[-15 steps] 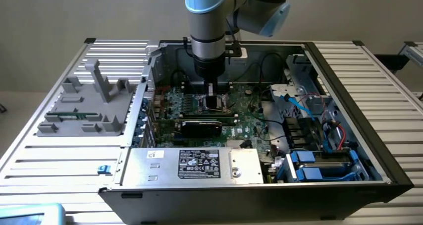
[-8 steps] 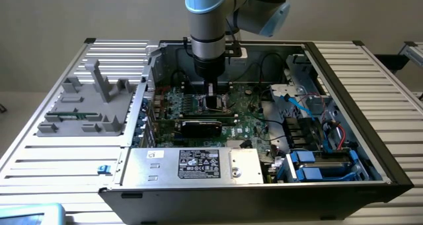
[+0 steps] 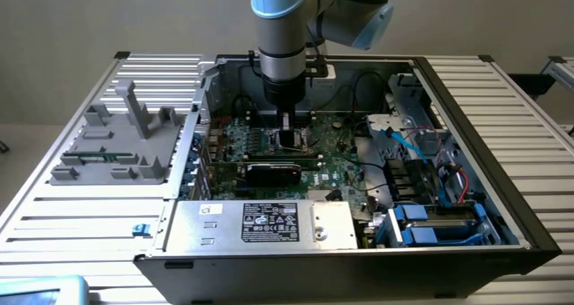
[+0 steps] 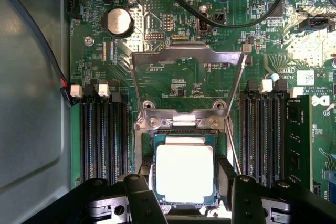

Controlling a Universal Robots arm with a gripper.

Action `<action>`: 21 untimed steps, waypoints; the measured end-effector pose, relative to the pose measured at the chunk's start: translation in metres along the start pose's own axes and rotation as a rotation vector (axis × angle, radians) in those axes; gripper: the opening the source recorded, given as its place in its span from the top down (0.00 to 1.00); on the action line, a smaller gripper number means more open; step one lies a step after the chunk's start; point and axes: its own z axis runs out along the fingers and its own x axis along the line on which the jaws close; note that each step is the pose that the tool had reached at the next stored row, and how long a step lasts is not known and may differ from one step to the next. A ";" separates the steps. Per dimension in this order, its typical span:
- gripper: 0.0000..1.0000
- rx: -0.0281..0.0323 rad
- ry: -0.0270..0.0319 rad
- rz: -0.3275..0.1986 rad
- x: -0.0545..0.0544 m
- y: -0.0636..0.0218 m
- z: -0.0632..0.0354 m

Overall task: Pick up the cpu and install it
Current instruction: 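Place the cpu into insertion slot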

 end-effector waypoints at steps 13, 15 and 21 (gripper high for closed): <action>0.44 -0.0026 0.0000 -0.001 0.000 -0.0001 0.0005; 0.44 -0.0031 -0.0002 -0.001 0.000 -0.0001 0.0006; 0.44 -0.0061 0.0001 -0.001 0.000 -0.0005 0.0011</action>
